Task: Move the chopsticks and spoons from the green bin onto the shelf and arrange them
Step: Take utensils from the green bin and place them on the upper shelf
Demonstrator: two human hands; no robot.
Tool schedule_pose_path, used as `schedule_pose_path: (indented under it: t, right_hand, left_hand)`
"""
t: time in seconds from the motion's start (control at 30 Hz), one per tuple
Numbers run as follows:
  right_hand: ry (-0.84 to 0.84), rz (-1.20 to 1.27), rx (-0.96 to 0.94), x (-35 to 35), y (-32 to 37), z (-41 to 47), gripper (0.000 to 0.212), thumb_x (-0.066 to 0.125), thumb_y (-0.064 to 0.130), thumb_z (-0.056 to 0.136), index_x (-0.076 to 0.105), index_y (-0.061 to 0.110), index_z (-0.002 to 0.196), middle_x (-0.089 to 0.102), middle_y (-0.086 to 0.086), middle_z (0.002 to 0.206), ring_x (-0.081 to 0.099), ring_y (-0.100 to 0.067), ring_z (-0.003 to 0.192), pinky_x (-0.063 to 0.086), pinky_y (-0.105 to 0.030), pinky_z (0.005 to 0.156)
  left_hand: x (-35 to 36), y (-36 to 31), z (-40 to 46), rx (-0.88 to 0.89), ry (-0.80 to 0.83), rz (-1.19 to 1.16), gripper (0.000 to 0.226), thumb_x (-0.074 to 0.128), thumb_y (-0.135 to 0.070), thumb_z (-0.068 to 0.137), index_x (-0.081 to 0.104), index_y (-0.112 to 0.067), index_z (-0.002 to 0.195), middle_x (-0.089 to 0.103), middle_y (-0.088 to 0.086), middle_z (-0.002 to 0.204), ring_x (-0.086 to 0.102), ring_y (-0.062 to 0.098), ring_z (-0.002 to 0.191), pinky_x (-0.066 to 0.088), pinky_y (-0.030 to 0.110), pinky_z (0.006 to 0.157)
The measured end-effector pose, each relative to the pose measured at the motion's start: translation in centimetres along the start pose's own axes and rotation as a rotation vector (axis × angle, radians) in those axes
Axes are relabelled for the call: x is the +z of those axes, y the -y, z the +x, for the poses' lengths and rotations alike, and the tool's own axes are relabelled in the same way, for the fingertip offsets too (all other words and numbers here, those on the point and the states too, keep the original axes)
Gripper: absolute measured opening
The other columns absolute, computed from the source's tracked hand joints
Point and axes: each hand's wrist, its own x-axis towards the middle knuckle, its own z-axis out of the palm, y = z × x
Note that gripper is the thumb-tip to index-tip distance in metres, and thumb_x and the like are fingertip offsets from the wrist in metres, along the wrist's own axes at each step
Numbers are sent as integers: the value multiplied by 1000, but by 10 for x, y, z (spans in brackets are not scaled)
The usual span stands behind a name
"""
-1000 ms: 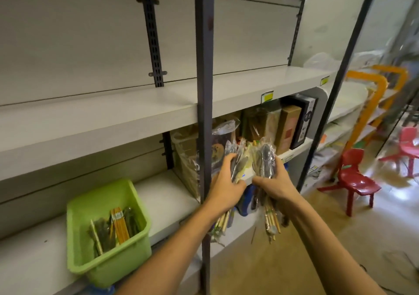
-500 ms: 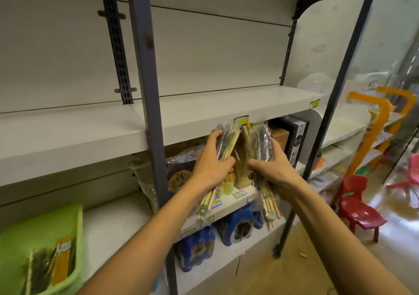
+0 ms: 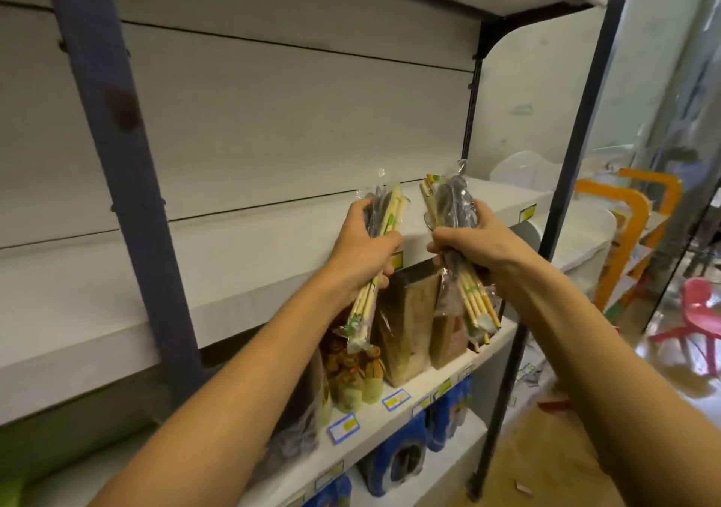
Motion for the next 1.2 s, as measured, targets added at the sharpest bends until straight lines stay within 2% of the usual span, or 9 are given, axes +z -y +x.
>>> schedule_pose_path:
  t: [0.13,0.3,0.43,0.73,0.87,0.93,1.0,1.07,1.2]
  right_hand:
    - [50,76,0,-3,18,38,22,63,3,86,48,17,94,69,-18,89,65,-16,58,58,-33,58]
    - [72,192,20,7,30,91,22,63,8,89,53,7,108,68,-14,79,65,-15,52,55,-28,49]
    - [220,250,42,37,39,130,9,57,-2,89,54,2,96,60,-16,71,62,-17,46,53,-27,45]
    - [590,250,53,112,42,201,23,58,-9,80,47,5,94,51,-20,77,62,-32,54,54,-37,50]
    - [639,191,-38,138,41,216,38,66,-5,73,47,6,104,56,-19,90,64,-35,72,58,-46,61]
    - [629,106,-78,153,38,221,50,73,6,71,47,11,113,62,-15,100,66,-29,80,59,-41,64]
    - [645,30,-112,167,33,226,63,78,14,68,45,12,122,62,-13,108,67,-27,90,60,-43,73]
    - [667,-19,-134,175,27,228,61,78,15,71,44,11,122,61,-9,109,65,-25,96,58,-42,81]
    - [683,25,-165,178,17,232,50,73,13,76,45,19,117,61,-2,104,65,-23,95,58,-41,83]
  left_hand:
    - [-4,-13,45,-56,25,-134,56,55,-1,87,34,-34,127,58,16,105,49,15,50,38,23,38]
    - [-24,-24,96,-105,-11,-163,51,58,0,86,36,-18,128,55,17,83,47,15,43,36,21,36]
    - [-46,-28,123,-121,-147,-142,49,58,2,86,36,-16,125,54,16,77,46,16,41,36,20,35]
    - [-107,-10,139,-158,-524,-45,44,60,-1,85,40,-13,123,57,15,74,54,15,36,43,23,37]
    - [-121,-5,129,-212,-641,-3,46,58,-3,88,40,-18,127,65,20,96,67,24,47,55,36,44]
    - [-125,-4,124,-216,-712,44,50,59,-1,88,40,-21,130,64,16,100,67,23,50,54,34,42]
    - [-130,-1,121,-219,-774,127,62,65,-1,85,39,-23,136,62,7,106,68,24,70,53,31,49]
    - [-135,2,121,-229,-811,182,70,70,-2,80,39,-23,139,58,2,113,64,26,90,51,27,50]
    - [-140,5,123,-230,-823,277,68,73,-8,79,42,-22,137,52,-2,111,55,20,90,42,25,51]
